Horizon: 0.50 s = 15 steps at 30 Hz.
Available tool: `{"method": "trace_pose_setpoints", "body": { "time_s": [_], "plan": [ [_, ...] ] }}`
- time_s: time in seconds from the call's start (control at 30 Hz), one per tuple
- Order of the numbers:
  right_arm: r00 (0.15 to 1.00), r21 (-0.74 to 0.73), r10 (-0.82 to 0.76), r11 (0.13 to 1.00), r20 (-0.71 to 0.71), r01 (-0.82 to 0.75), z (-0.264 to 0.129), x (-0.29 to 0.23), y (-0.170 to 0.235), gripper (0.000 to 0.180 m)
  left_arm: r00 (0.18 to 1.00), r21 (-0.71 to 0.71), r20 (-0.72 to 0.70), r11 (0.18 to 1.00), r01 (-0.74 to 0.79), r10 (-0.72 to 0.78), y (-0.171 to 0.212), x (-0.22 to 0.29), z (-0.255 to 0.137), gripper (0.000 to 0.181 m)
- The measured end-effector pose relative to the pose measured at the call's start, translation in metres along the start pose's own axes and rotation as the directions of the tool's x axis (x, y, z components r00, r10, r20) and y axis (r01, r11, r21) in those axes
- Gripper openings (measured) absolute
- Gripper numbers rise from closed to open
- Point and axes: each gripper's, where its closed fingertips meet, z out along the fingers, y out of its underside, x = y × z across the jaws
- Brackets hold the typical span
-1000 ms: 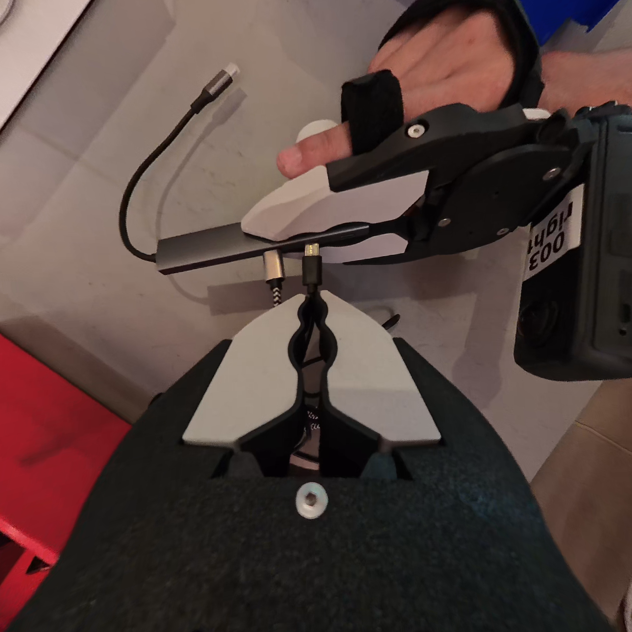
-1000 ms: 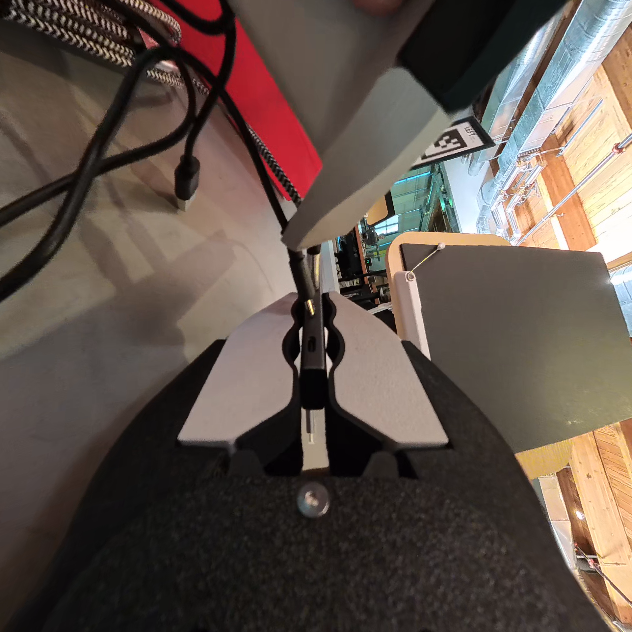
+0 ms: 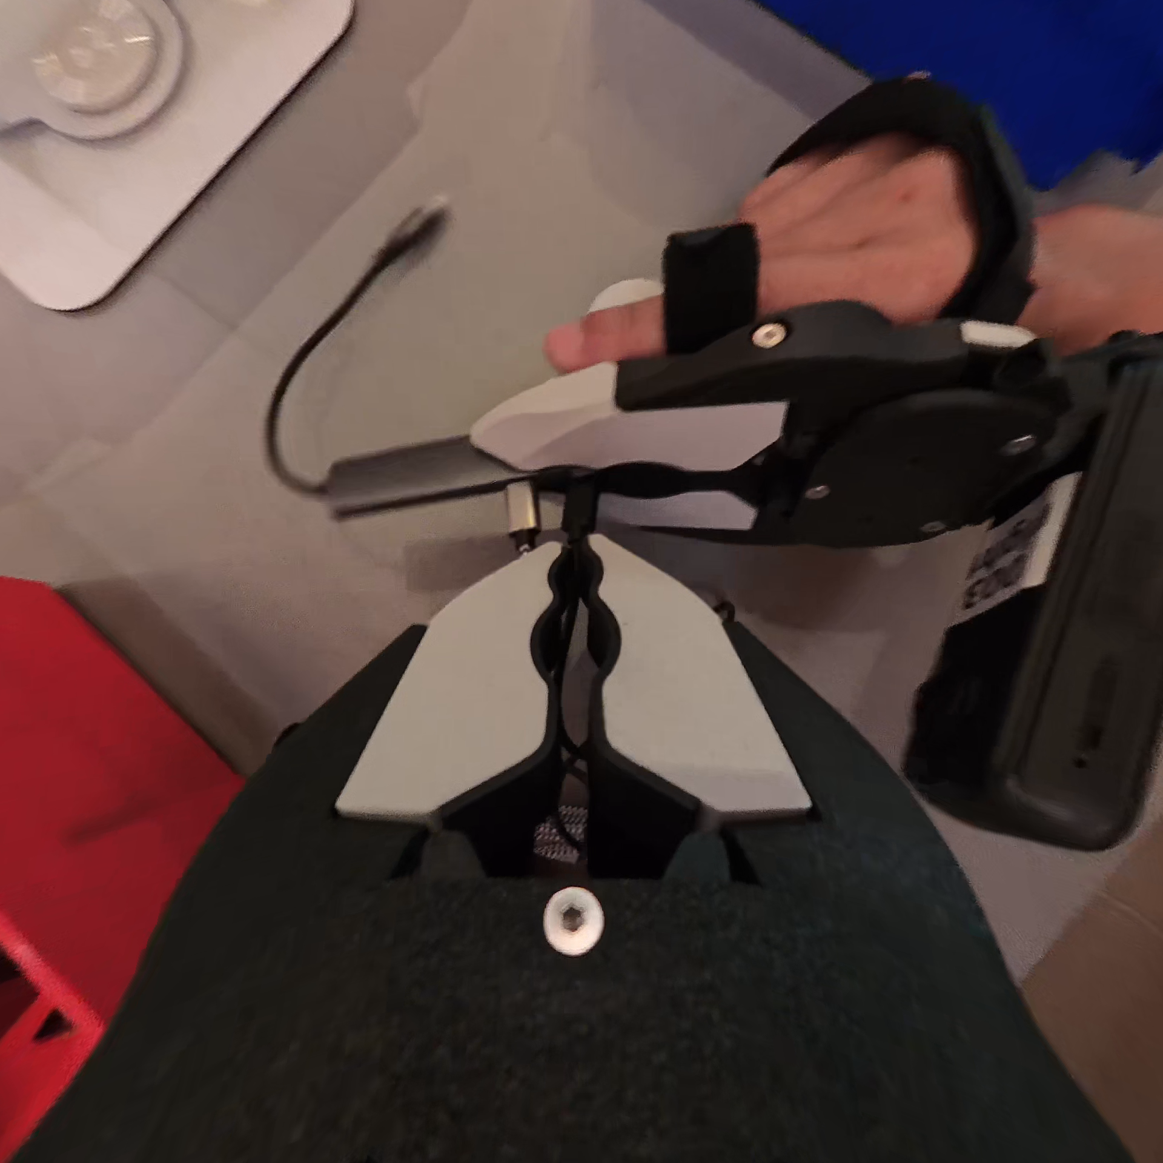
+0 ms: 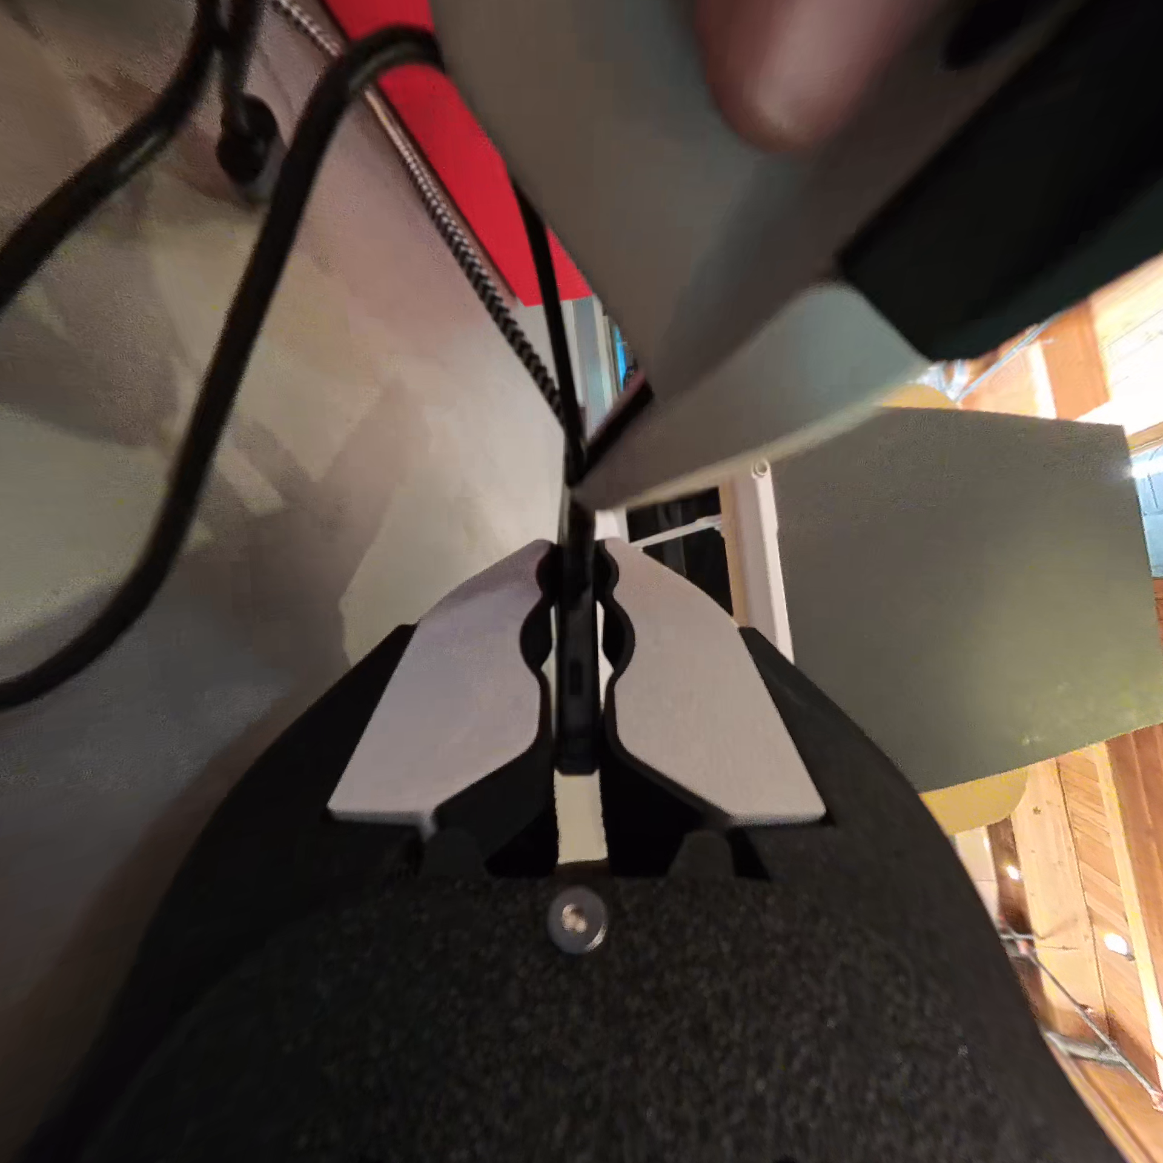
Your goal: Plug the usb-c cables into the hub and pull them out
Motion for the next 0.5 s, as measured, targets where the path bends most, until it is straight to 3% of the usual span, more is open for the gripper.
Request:
{"method": "trace_pose_setpoints", "body": {
  "time_s": [0.03,0.3,0.5],
  "plan": [
    [1.000,0.009,0.013,1.000,0.002,-0.013,-0.001,0.000,0.000,0.009,1.000,-0.006,0.014,1.000,-0.003,0.003,0.002,-0.004,0.000,0.000],
    [0.999,0.044,0.012,0.999,0.036,-0.014,0.000,-0.007,0.001,0.010,0.999,-0.004,0.021,0.999,0.036,-0.036,0.009,-0.021,0.000,0.000],
    [0.997,0.041,0.033,0.999,0.066,-0.036,-0.001,-0.009,0.000,0.010,0.996,0.011,-0.083,0.999,0.037,-0.036,0.008,-0.007,0.002,0.000]
  ]
}}
